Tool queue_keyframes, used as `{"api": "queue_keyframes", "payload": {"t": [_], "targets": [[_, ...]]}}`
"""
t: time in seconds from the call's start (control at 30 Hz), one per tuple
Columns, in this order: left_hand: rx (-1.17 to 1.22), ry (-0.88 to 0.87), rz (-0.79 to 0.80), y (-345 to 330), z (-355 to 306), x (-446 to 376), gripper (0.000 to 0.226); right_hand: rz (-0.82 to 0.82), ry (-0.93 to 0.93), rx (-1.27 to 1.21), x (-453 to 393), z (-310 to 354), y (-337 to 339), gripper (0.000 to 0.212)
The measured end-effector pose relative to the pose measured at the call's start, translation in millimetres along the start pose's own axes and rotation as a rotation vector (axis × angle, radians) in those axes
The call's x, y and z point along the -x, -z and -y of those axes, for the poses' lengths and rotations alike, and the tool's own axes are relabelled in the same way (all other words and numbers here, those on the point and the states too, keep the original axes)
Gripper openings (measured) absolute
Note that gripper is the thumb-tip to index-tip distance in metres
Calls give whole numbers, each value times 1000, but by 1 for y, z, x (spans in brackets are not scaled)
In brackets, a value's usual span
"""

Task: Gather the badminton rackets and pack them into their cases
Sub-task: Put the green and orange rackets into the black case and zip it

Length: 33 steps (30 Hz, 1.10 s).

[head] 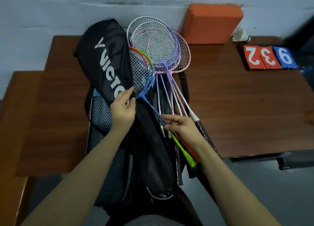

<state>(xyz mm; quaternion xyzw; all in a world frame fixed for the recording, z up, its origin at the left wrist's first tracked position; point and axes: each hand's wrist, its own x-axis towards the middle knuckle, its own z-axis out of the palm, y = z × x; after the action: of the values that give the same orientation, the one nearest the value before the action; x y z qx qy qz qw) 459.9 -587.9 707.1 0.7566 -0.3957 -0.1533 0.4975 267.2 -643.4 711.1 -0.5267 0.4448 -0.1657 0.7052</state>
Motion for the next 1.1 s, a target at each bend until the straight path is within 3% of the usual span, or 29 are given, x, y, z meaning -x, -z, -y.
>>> {"api": "queue_keyframes", "payload": {"t": [0.33, 0.53, 0.73, 0.9, 1.1], "targets": [[-45, 45, -1, 41, -5, 22, 36, 37, -20, -216, -57, 40, -56, 35], [45, 148, 12, 65, 5, 16, 37, 179, 7, 59, -85, 42, -99, 36], [145, 237, 26, 85, 16, 6, 38, 220, 14, 116, -111, 32, -121, 33], [277, 231, 37, 83, 26, 6, 35, 151, 79, 351, -103, 23, -117, 37], [149, 144, 50, 67, 45, 11, 32, 55, 100, 476, -45, -2, -89, 38]]}}
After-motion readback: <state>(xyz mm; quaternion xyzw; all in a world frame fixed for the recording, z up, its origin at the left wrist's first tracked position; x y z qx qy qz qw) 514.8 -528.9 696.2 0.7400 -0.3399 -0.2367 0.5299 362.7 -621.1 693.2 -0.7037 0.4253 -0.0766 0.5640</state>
